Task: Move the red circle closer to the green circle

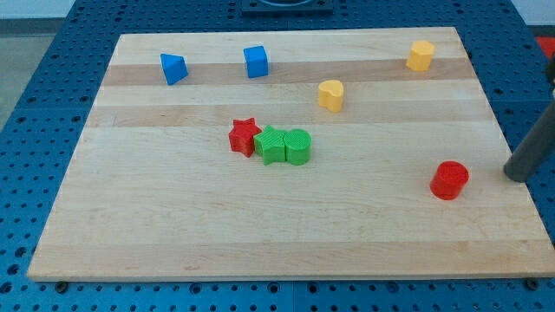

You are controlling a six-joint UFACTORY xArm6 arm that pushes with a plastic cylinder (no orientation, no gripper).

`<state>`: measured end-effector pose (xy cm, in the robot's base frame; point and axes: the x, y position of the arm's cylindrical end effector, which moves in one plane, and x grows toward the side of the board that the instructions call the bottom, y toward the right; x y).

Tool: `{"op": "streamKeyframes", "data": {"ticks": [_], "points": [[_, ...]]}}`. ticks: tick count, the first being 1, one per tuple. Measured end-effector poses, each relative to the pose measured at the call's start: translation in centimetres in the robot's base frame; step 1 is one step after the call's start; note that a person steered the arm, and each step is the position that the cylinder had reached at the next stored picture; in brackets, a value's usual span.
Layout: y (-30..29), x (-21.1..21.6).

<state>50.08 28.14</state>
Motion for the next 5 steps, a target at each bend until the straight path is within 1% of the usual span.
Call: {"op": "streamKeyframes", "data": {"ticks": [1, 2, 4, 5], "points": [[-3.4, 0.0], [-3.6, 2.4], [-4.1, 2.4], [-7.7, 2.3]]}}
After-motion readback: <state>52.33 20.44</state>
